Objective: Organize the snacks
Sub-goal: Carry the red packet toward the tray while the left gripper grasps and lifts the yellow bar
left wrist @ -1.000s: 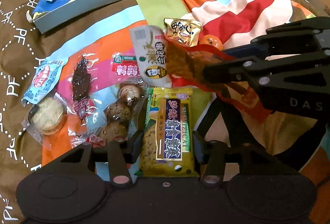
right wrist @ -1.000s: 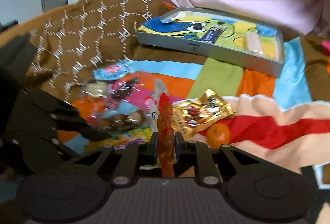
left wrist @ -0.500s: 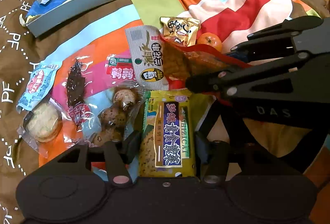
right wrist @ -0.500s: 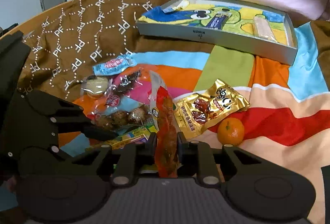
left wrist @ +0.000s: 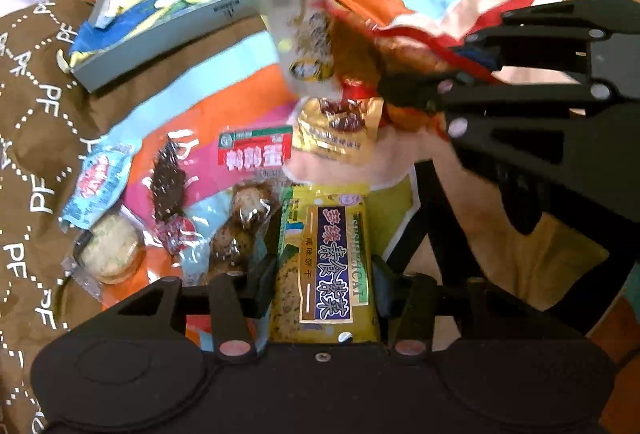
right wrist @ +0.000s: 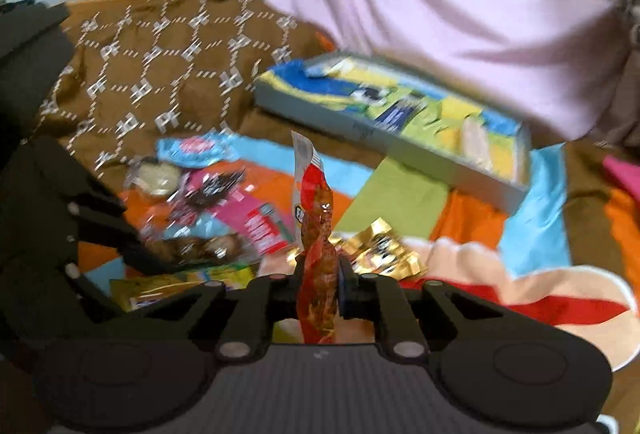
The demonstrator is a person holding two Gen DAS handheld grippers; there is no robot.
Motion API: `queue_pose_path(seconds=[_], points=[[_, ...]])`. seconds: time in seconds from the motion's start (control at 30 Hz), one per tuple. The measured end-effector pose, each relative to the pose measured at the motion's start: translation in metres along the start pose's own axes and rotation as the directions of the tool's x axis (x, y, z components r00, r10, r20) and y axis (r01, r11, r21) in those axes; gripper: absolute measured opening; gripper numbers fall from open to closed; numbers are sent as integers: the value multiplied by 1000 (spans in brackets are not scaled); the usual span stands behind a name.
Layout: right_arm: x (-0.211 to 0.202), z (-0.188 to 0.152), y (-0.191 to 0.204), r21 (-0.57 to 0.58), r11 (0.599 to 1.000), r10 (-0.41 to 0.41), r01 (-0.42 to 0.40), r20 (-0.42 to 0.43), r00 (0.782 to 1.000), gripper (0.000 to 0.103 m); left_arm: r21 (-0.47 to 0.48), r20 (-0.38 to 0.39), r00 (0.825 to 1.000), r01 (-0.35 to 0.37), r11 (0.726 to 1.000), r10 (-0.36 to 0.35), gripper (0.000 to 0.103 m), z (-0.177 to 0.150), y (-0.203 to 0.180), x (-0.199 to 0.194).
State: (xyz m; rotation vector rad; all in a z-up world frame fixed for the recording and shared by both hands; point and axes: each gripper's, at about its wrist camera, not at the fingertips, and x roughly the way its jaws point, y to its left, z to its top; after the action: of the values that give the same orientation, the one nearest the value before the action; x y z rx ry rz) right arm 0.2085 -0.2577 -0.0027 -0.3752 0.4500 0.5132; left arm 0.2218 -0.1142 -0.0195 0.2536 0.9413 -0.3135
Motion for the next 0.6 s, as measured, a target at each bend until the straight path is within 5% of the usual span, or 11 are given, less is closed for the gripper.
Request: queue_pose_path(seconds=[0.3, 0.37, 0.4, 0.6], points=[[-15, 10, -31, 123, 982, -165, 145, 174, 971, 15, -105, 127, 992, 17, 994, -4, 48, 30, 10, -15], [-19, 11, -39, 161, 974, -189, 158, 204, 961, 15, -113, 151, 989, 11, 994, 6, 14, 37, 11, -16], [-20, 11, -42, 177, 971, -195, 159, 214, 957, 15, -114, 153, 988, -9, 993, 26, 11, 43, 11, -16], [-20, 11, -55, 220, 962, -215, 164, 234, 948, 15, -206, 99, 995, 37, 978, -17, 16, 53, 29, -1]])
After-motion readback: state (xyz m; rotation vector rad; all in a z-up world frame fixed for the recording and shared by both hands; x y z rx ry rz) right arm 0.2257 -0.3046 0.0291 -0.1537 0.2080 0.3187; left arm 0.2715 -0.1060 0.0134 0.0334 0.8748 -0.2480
